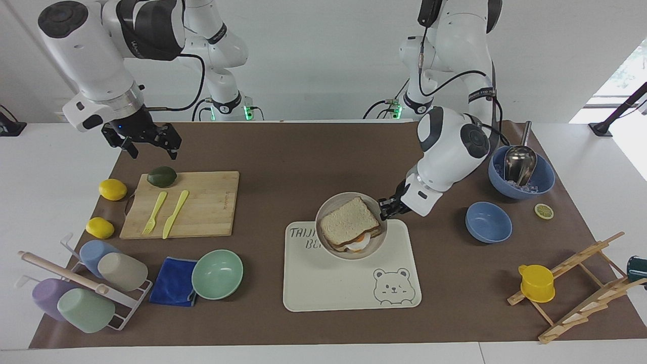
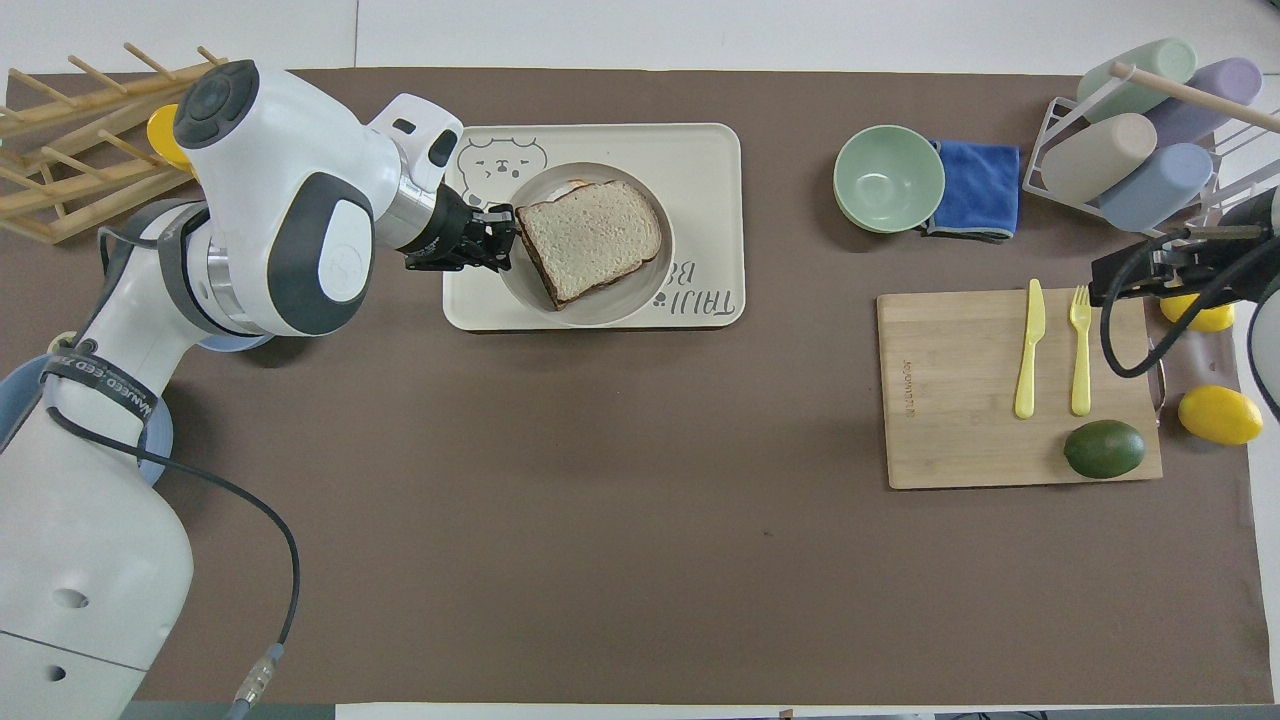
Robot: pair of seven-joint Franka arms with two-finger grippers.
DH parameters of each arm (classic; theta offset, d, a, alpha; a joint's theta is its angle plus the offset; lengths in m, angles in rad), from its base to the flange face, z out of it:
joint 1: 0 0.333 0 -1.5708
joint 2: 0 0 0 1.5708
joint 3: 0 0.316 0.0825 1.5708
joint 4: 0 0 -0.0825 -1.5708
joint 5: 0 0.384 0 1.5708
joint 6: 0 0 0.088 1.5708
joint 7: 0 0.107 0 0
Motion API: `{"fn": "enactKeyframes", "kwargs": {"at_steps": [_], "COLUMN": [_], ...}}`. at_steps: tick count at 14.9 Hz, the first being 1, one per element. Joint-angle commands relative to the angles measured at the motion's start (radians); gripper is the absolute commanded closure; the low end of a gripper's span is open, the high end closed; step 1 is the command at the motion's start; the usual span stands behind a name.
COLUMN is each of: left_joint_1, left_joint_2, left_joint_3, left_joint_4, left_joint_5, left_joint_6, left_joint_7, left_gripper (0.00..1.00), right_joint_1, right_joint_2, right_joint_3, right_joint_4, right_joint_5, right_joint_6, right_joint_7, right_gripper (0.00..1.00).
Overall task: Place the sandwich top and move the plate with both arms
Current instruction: 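Slide the plate onto the bear-print tray with the left gripper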
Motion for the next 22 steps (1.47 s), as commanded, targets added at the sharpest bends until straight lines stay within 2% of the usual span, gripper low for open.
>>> {"fn": "enactKeyframes", "kwargs": {"at_steps": [1,8,12,16,20,21,22], "left_joint_1": [0.007,0.013,-0.004,-0.005,-0.028,-0.024,-0.018], "left_joint_2": [0.092,0.138,0.133,0.126,0.106,0.103,0.101], "left_joint_3": [0.001,0.001,0.001,0.001,0.001,0.001,0.001], "left_joint_4": [0.107,0.097,0.029,-0.005,-0.086,-0.089,-0.088], "left_joint_5": [-0.007,-0.003,-0.001,-0.001,-0.001,-0.001,-0.001], "left_joint_6": [-0.010,0.121,0.196,0.213,0.298,0.299,0.291], "left_joint_7": [-0.005,0.030,0.041,0.054,0.084,0.098,0.112], "left_gripper": [1.00,1.00,1.00,1.00,1.00,0.75,0.32], "right_joint_1": [-0.003,-0.003,-0.003,-0.003,-0.003,-0.003,-0.004], "right_joint_2": [-0.012,-0.012,-0.012,-0.012,-0.012,-0.012,-0.012], "right_joint_3": [-0.001,-0.001,-0.001,-0.001,-0.001,-0.001,-0.001], "right_joint_4": [-0.012,-0.012,-0.012,-0.012,-0.012,-0.012,-0.012], "right_joint_5": [0.002,0.002,0.002,0.000,0.002,0.000,0.002], "right_joint_6": [-0.001,-0.001,-0.001,-0.001,-0.001,-0.002,-0.001], "right_joint_7": [-0.011,-0.011,-0.011,-0.011,-0.011,-0.011,-0.011], "right_gripper": [0.00,0.00,0.00,0.00,0.00,0.00,0.00]}}
